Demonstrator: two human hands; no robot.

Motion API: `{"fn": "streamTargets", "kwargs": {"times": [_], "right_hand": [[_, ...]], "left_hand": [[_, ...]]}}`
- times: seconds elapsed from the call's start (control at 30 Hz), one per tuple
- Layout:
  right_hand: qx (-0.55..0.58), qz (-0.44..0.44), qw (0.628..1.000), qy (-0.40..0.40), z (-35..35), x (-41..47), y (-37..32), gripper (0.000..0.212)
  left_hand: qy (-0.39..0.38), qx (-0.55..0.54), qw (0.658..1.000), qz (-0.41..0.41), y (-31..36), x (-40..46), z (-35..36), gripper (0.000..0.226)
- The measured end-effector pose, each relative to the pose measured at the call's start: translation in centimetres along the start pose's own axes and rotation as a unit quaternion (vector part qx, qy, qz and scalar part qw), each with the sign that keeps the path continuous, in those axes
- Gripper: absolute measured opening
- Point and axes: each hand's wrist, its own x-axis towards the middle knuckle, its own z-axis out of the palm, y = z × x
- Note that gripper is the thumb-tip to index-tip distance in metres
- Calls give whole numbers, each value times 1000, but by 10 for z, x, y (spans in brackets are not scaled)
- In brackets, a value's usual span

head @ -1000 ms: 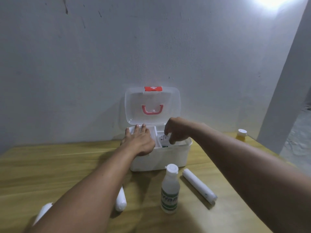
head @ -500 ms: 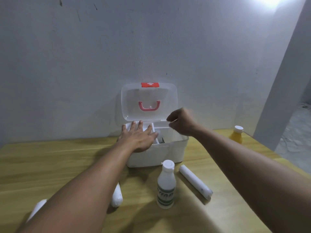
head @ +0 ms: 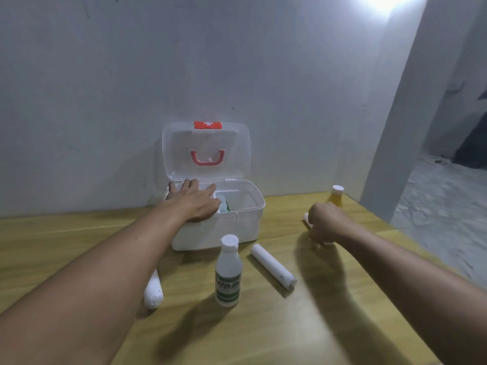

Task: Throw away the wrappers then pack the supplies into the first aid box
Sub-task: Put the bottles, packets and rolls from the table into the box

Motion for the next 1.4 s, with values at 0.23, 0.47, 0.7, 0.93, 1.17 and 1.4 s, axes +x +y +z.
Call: {"fn": "streamTargets", "kwargs": {"times": [0.23, 0.47, 0.7, 0.93, 1.17, 1.4], "right_hand": [[54, -41, 998, 2, 10, -10, -6, 26], [63, -95, 993, 12, -4, -32, -31, 34], [239, -277, 918, -151, -51, -77, -82, 61], [240, -336, 908, -63, -60, -84, -103, 29], [353, -238, 891, 158, -126, -45, -100, 28], [177, -200, 947, 178, -72, -8, -140, 26]], "left_hand": [[-2, -98, 995, -3, -4, -2, 7, 58], [39, -80, 996, -14, -4, 0, 10, 58], [33, -86, 996, -20, -3, 1, 11, 58], [35, -93, 995, -19, -2, 1, 11, 57], [32, -105, 994, -11, -5, 6, 16, 54], [45, -79, 996, -22, -2, 5, 13, 59]]}}
